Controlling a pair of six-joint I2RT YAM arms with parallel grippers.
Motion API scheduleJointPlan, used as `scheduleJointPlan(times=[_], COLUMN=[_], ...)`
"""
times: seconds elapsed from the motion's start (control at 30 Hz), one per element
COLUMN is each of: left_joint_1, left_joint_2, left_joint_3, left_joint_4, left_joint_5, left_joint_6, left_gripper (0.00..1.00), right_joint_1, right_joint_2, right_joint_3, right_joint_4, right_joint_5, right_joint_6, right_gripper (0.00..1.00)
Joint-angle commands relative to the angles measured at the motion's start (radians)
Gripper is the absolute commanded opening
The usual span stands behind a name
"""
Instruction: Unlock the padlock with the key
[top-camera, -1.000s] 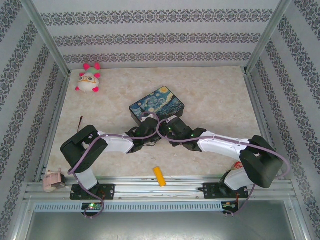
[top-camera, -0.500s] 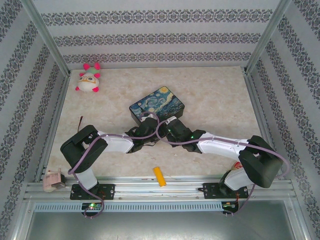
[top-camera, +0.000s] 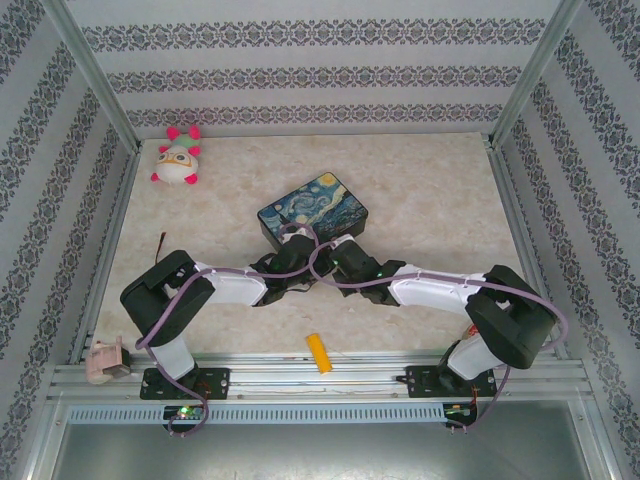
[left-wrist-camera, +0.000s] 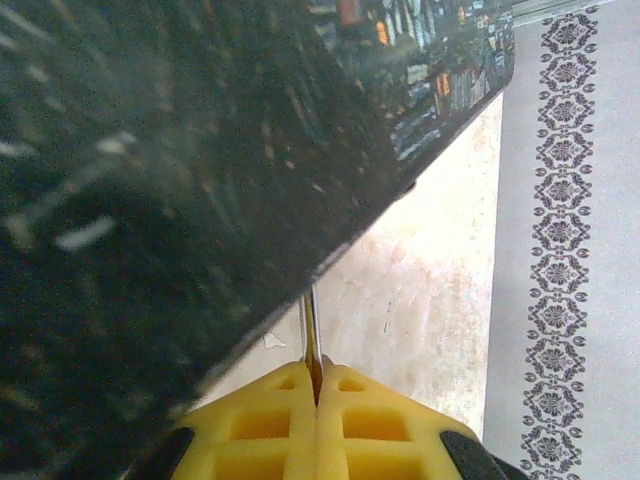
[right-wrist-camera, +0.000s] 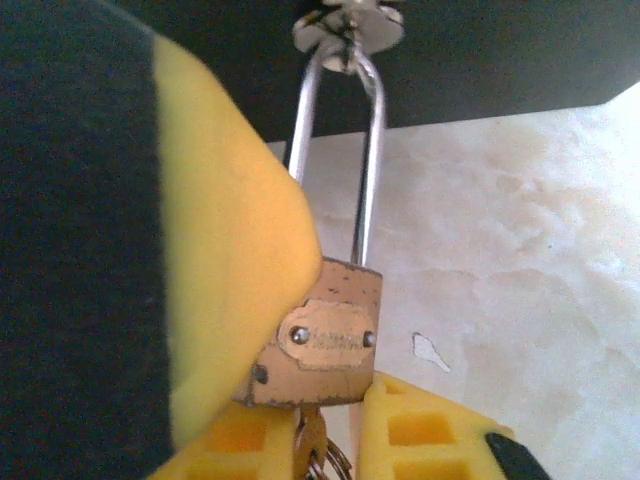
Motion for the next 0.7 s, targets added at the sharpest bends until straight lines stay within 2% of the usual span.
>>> scheduleJointPlan(times=[0.0, 0.1, 0.2, 0.23, 0.43, 0.53, 0.67], left_joint_1=[0.012, 0.012, 0.012, 0.012, 0.012, 0.012, 0.012], left_joint_2=[-0.038, -0.037, -0.035, -0.035, -0.04, -0.044, -0.038], left_joint_3=[0.002, -0.002, -0.006, -0.006, -0.013, -0.012, -0.001], left_joint_4=[0.021, 0.031, 0.046, 0.051, 0.066, 0.056, 0.049], left_joint_5=[0.013, 0.014, 0.012, 0.009, -0.038, -0.092, -0.156], left_joint_6=[-0.007, -0.006, -0.005, -0.005, 0.003, 0.018, 0.042], left_gripper=[0.0, 0.11, 0.3, 0.36, 0.59, 0.63, 0.53], right_joint_1=[-0.046, -0.092, -0.125, -0.131, -0.145, -0.148, -0.151], right_joint_2=[-0.038, -0.066, -0.078, -0.078, -0.062, -0.057, -0.048], right_joint_3=[-0.014, -0.034, -0.041, -0.042, -0.05, -0.058, -0.062], right_joint_4=[0.083, 0.128, 0.148, 0.15, 0.168, 0.185, 0.202], right_joint_5=[-0.085, -0.211, -0.3, -0.315, -0.359, -0.369, -0.376], right_joint_6=[0.006, 0.003, 0.0, -0.001, 0.01, 0.023, 0.034], right_gripper=[0.07, 0.01, 0.0, 0.0, 0.0, 0.0, 0.0])
